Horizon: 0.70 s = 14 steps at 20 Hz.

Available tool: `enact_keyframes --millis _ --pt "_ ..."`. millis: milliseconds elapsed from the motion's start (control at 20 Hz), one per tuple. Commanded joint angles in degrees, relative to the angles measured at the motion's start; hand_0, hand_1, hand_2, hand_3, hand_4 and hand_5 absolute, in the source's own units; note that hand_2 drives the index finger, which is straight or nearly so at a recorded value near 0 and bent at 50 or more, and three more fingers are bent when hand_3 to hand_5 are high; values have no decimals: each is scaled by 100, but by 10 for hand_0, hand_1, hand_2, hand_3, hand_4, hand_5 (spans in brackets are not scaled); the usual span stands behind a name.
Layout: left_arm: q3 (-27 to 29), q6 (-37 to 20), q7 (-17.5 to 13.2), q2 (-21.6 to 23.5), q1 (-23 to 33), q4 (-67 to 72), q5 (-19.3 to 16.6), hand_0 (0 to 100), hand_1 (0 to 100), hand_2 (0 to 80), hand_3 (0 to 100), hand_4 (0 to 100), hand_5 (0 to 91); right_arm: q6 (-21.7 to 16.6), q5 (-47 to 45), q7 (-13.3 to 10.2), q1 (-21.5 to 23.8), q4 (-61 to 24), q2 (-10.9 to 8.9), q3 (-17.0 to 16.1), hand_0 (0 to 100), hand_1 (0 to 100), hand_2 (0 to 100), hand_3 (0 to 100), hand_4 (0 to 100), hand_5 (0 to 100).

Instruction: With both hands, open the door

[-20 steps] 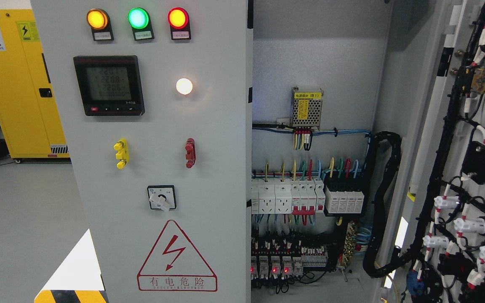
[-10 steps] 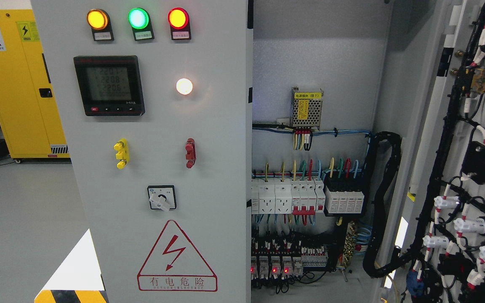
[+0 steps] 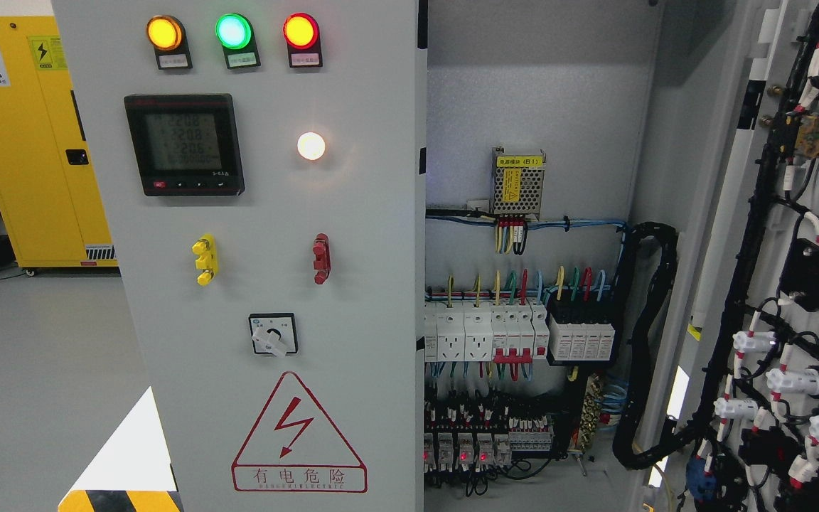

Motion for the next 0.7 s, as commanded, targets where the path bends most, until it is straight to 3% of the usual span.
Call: enact_keyframes --millis 0,150,300,501,651 --pt "64 6 -25 29 5 220 -8 120 556 0 0 0 0 -56 -16 50 88 -3 228 -7 0 500 40 0 0 0" --pt "64 6 -34 29 -4 220 -8 120 556 0 0 0 0 -91 -8 50 114 5 535 19 0 500 40 0 0 0" --pt "64 6 -34 29 5 220 -8 120 556 0 0 0 0 -91 -34 50 114 6 440 37 0 500 40 0 0 0" --pt "64 6 -34 29 5 211 -8 120 556 0 0 0 0 -91 -52 50 123 -3 492 10 0 500 40 0 0 0" --pt "64 6 -34 37 5 220 -8 120 556 0 0 0 0 -100 -34 50 473 -126 413 1 0 500 40 0 0 0"
